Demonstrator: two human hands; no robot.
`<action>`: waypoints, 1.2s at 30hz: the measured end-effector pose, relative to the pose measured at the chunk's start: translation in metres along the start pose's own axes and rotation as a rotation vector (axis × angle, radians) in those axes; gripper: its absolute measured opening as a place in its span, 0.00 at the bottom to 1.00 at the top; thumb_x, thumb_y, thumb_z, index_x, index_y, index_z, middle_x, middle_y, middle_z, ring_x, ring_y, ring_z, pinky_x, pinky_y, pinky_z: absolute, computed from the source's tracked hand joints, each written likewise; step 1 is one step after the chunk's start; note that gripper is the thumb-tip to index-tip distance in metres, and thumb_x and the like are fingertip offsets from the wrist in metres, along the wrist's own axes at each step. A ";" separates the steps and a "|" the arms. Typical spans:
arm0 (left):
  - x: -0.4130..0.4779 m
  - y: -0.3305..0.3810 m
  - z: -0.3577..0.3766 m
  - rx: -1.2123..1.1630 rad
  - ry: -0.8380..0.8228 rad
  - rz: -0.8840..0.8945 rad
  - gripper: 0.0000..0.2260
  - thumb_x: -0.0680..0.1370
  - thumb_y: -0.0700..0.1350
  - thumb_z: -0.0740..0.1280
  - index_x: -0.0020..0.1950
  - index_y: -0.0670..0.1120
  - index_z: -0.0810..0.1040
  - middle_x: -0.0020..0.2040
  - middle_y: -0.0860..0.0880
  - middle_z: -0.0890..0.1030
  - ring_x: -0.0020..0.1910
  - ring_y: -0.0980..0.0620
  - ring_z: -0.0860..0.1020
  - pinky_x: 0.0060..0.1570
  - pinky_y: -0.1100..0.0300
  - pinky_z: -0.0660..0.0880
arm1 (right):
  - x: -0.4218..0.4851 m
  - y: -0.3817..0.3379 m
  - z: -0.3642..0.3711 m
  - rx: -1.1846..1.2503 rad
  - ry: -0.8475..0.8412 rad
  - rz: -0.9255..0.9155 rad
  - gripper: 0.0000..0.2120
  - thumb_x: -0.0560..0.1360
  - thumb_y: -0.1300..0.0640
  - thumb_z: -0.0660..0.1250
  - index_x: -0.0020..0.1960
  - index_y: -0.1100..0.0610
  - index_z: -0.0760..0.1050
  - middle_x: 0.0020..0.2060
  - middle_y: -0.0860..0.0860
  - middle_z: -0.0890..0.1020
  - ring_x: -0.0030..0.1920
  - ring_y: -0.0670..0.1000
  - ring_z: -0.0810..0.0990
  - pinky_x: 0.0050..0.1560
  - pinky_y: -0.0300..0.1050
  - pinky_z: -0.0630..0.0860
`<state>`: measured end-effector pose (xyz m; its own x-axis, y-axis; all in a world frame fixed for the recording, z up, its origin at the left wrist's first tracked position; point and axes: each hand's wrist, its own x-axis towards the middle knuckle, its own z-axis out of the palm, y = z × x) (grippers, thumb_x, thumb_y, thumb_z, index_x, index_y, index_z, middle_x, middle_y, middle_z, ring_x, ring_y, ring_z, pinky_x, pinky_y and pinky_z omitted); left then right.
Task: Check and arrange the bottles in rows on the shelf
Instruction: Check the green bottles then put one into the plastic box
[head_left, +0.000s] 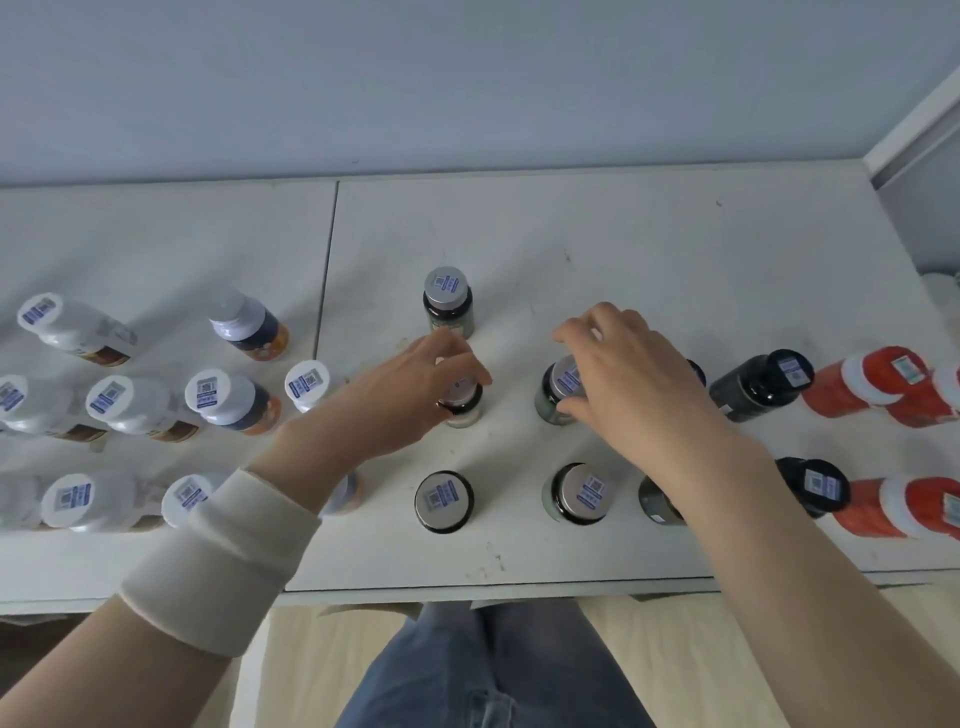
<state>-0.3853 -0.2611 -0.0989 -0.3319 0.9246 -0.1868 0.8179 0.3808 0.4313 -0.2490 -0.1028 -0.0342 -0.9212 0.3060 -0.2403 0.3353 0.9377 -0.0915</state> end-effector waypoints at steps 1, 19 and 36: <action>-0.001 -0.001 -0.001 0.004 -0.016 0.005 0.24 0.72 0.42 0.71 0.65 0.56 0.68 0.65 0.52 0.67 0.63 0.49 0.69 0.57 0.48 0.73 | 0.002 0.002 0.000 0.006 0.001 -0.011 0.24 0.74 0.52 0.66 0.66 0.57 0.63 0.62 0.54 0.68 0.59 0.55 0.69 0.54 0.46 0.69; 0.030 -0.001 -0.056 -0.881 0.488 -0.279 0.12 0.72 0.41 0.71 0.52 0.51 0.74 0.52 0.50 0.80 0.49 0.48 0.79 0.51 0.63 0.76 | 0.031 0.006 0.001 0.953 0.070 0.143 0.32 0.71 0.46 0.68 0.71 0.49 0.59 0.61 0.45 0.72 0.54 0.46 0.79 0.57 0.44 0.75; -0.015 0.018 -0.051 -1.377 0.369 0.087 0.20 0.73 0.43 0.67 0.64 0.48 0.70 0.65 0.53 0.76 0.64 0.51 0.74 0.57 0.55 0.75 | 0.002 -0.021 0.009 1.652 0.245 -0.081 0.23 0.65 0.67 0.69 0.57 0.53 0.69 0.52 0.50 0.78 0.49 0.46 0.81 0.48 0.38 0.78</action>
<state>-0.3899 -0.2682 -0.0432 -0.5810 0.8134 0.0283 -0.1880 -0.1679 0.9677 -0.2562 -0.1233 -0.0414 -0.8991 0.4346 -0.0522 -0.0250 -0.1701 -0.9851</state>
